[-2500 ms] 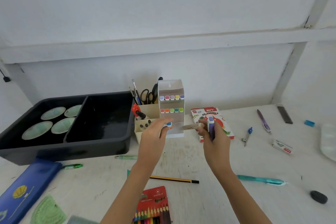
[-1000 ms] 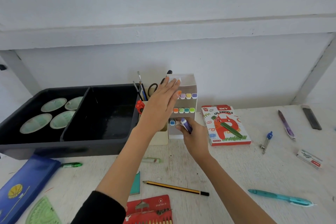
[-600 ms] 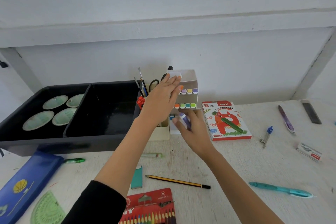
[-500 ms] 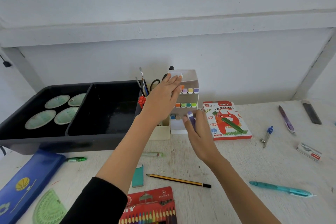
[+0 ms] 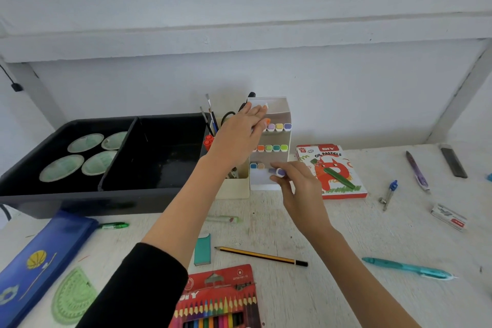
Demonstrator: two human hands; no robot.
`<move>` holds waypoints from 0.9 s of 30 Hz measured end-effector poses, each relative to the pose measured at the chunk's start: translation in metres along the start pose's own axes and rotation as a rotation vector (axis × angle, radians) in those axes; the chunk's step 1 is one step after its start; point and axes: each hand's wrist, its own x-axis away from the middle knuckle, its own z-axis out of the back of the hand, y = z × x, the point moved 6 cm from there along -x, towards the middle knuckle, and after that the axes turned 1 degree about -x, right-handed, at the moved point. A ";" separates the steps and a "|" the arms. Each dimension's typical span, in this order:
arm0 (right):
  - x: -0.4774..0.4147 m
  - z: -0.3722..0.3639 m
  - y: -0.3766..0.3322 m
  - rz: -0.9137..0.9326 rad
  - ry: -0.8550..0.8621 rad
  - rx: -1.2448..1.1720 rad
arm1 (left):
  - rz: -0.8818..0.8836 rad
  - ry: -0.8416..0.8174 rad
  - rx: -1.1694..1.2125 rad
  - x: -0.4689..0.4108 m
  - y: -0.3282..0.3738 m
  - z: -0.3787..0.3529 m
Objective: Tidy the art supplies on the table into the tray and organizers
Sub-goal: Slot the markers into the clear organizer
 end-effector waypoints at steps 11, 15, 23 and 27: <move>-0.012 -0.035 0.016 0.060 -0.157 0.107 | 0.004 0.003 -0.011 -0.001 -0.001 0.000; -0.024 -0.054 0.027 -0.029 -0.318 0.142 | 0.003 0.004 -0.028 -0.002 0.001 0.000; -0.027 -0.065 0.026 -0.101 -0.350 0.285 | 0.000 0.014 -0.021 -0.004 0.001 0.000; -0.036 -0.077 0.038 -0.193 -0.432 0.284 | 0.009 0.014 -0.045 -0.003 0.002 0.000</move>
